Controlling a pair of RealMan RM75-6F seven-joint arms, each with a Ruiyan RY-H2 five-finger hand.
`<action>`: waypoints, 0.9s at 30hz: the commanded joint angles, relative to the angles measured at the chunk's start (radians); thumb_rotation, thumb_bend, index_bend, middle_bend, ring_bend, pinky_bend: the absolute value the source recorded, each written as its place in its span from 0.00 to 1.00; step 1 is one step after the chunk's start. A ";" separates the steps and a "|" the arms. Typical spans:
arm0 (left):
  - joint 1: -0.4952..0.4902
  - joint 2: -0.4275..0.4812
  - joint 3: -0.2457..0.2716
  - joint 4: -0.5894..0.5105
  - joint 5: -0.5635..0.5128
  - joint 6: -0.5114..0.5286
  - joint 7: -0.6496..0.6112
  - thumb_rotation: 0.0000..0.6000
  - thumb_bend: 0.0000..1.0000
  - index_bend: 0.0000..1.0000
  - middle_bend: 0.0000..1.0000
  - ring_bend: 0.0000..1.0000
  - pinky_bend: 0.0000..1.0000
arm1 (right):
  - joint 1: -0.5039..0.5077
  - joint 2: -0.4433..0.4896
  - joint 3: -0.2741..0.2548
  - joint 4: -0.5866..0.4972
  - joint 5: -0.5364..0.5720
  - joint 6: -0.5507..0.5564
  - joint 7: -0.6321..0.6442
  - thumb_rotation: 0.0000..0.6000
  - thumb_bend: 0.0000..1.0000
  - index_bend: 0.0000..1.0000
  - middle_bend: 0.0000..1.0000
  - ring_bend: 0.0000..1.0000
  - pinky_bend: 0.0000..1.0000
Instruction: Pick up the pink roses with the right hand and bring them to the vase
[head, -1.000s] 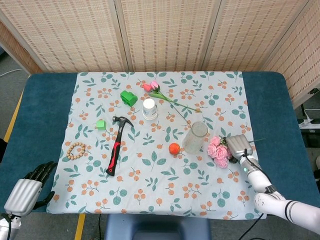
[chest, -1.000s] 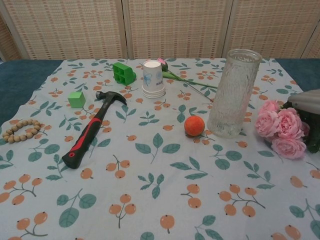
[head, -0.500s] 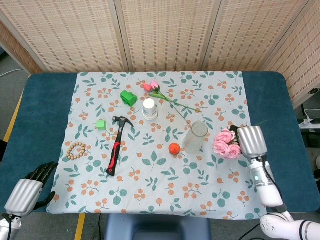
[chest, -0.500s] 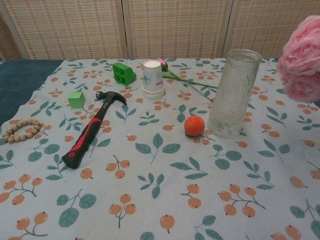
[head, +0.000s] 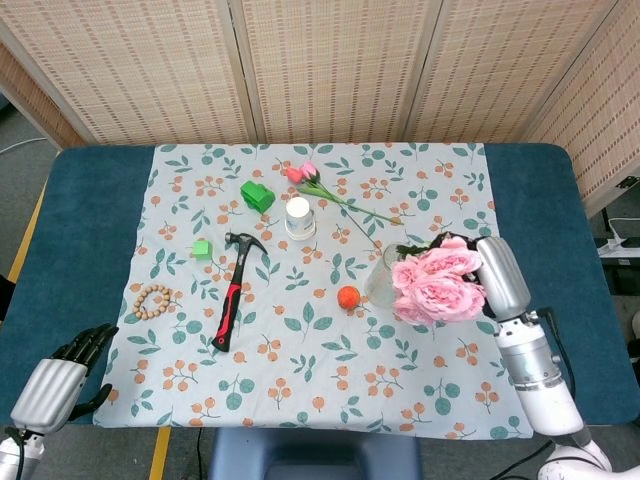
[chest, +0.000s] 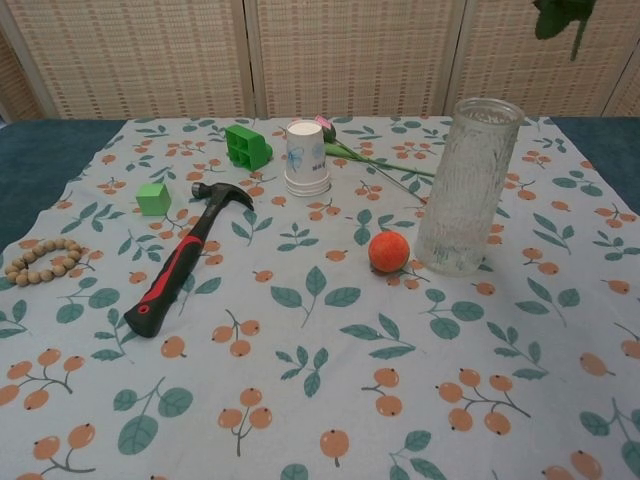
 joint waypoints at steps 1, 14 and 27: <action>0.000 0.000 0.000 0.001 0.000 0.000 0.000 1.00 0.33 0.07 0.08 0.12 0.35 | 0.077 0.086 0.115 -0.112 0.200 -0.163 0.151 1.00 0.29 0.92 0.95 0.83 1.00; 0.000 0.001 0.000 0.003 0.003 0.001 -0.007 1.00 0.33 0.07 0.09 0.12 0.35 | 0.117 0.061 0.150 -0.047 0.369 -0.278 0.265 1.00 0.34 0.92 0.95 0.83 1.00; 0.000 0.001 0.001 0.001 0.003 0.001 -0.006 1.00 0.33 0.07 0.09 0.12 0.36 | 0.111 0.011 0.126 0.027 0.381 -0.279 0.263 1.00 0.34 0.92 0.95 0.83 1.00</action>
